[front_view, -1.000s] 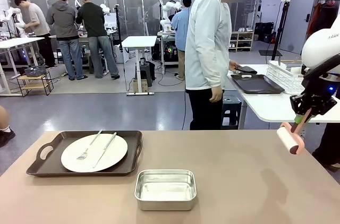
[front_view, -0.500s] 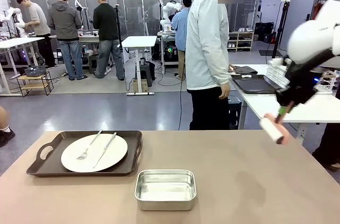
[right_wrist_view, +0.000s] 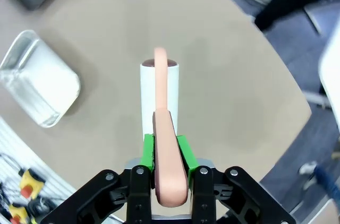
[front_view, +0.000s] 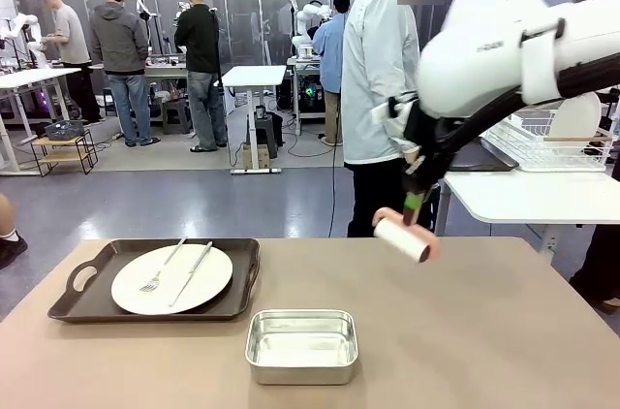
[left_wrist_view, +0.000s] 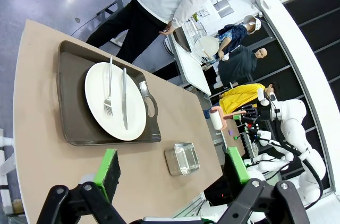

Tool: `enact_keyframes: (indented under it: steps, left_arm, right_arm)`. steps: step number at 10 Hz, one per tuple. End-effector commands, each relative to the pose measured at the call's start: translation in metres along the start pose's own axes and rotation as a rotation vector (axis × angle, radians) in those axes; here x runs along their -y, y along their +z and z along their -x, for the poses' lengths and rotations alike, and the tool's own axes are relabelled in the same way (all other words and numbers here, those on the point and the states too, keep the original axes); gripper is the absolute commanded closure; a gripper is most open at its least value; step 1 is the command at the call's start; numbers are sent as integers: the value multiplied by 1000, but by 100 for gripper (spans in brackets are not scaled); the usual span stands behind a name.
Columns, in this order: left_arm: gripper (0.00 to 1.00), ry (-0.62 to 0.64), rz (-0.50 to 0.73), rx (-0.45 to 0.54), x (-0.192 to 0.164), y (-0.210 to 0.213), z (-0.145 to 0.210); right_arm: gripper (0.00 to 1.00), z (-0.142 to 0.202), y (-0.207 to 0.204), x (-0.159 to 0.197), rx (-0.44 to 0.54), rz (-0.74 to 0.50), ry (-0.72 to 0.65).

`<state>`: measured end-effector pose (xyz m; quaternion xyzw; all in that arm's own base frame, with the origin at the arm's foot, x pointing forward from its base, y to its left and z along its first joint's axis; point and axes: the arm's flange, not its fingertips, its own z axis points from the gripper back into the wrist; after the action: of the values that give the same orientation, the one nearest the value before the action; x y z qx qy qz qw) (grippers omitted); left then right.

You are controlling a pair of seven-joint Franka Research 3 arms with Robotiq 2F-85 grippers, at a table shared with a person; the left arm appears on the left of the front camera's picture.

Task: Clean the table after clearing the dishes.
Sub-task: Place the Lint Roller back on top of the Airtight Container.

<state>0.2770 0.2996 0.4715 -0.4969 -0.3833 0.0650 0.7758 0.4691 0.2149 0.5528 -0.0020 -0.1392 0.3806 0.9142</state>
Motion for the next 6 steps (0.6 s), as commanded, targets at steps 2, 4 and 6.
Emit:
enact_keyframes:
  steps: [2, 4, 6]
  left_arm:
    - [0, -4, 3, 4, 2, 3, -1]
    - [0, -4, 3, 4, 2, 3, -1]
    - [0, -4, 3, 4, 2, 3, -1]
  right_arm:
    - [78, -14, 0, -49, -73, -107, 258]
    - [78, -38, -14, -79, -91, -170, 396]
    - [78, -58, -16, -108, -76, -259, 500]
